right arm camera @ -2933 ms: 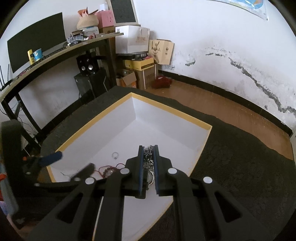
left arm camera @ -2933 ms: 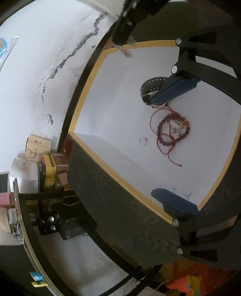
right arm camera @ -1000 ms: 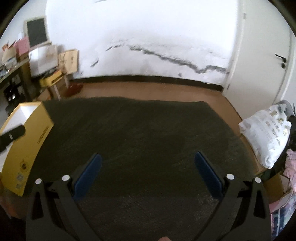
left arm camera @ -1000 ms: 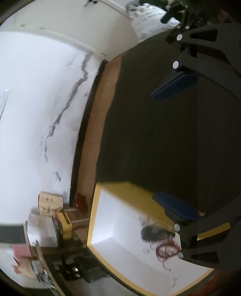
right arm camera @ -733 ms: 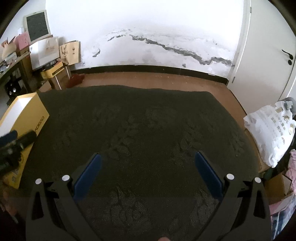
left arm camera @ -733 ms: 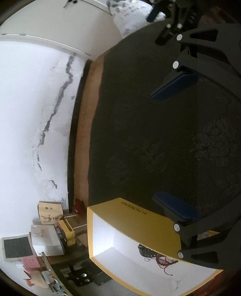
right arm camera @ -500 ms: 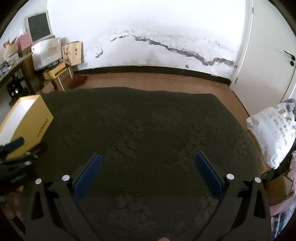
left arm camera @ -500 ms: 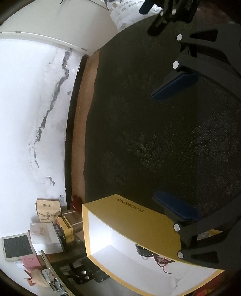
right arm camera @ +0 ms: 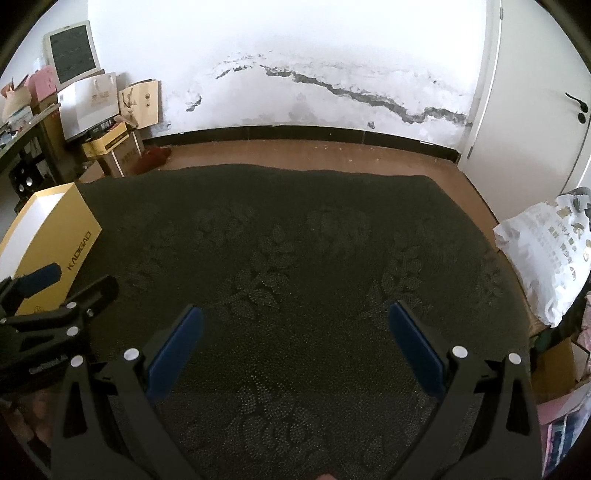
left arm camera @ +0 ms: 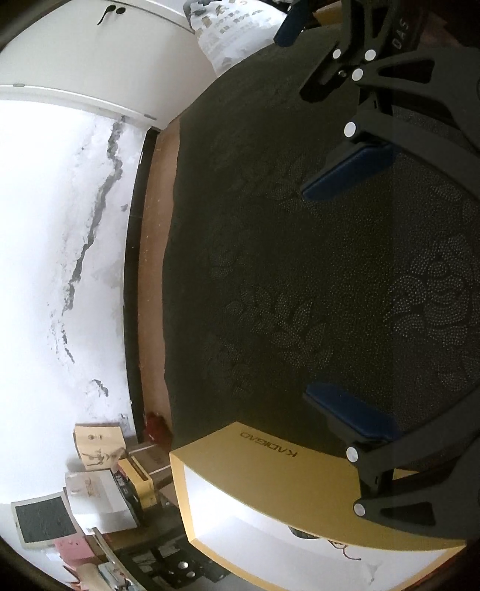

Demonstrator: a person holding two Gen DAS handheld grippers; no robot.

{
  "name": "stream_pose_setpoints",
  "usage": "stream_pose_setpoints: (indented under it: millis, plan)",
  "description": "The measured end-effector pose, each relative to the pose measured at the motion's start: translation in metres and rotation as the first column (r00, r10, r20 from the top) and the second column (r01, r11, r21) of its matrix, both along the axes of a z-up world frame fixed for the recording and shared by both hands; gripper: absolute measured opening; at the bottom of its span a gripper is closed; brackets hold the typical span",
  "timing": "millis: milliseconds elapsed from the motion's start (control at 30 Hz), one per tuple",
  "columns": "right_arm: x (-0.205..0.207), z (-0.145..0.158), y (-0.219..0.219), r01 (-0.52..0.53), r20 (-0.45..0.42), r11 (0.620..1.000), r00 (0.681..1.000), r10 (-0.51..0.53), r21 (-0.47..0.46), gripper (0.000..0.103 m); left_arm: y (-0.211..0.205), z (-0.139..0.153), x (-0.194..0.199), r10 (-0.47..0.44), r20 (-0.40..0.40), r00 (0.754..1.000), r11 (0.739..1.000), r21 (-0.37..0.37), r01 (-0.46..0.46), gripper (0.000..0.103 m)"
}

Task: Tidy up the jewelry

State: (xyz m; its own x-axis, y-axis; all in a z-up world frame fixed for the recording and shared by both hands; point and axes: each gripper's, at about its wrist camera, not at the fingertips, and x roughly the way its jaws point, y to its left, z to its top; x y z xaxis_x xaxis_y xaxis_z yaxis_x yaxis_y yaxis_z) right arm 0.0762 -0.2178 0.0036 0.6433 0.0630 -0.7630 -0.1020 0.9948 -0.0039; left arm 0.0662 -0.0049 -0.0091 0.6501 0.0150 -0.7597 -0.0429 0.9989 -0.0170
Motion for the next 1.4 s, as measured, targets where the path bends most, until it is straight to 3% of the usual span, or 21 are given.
stream_pose_setpoints:
  millis: [1400]
  plan:
    - [0.0062,-0.0083,0.0006,-0.002,-0.017,1.0,1.0,0.002,0.006,0.097,0.0022,-0.0015,0.0018,0.012,0.0,1.0,1.0,0.01,-0.012,0.096]
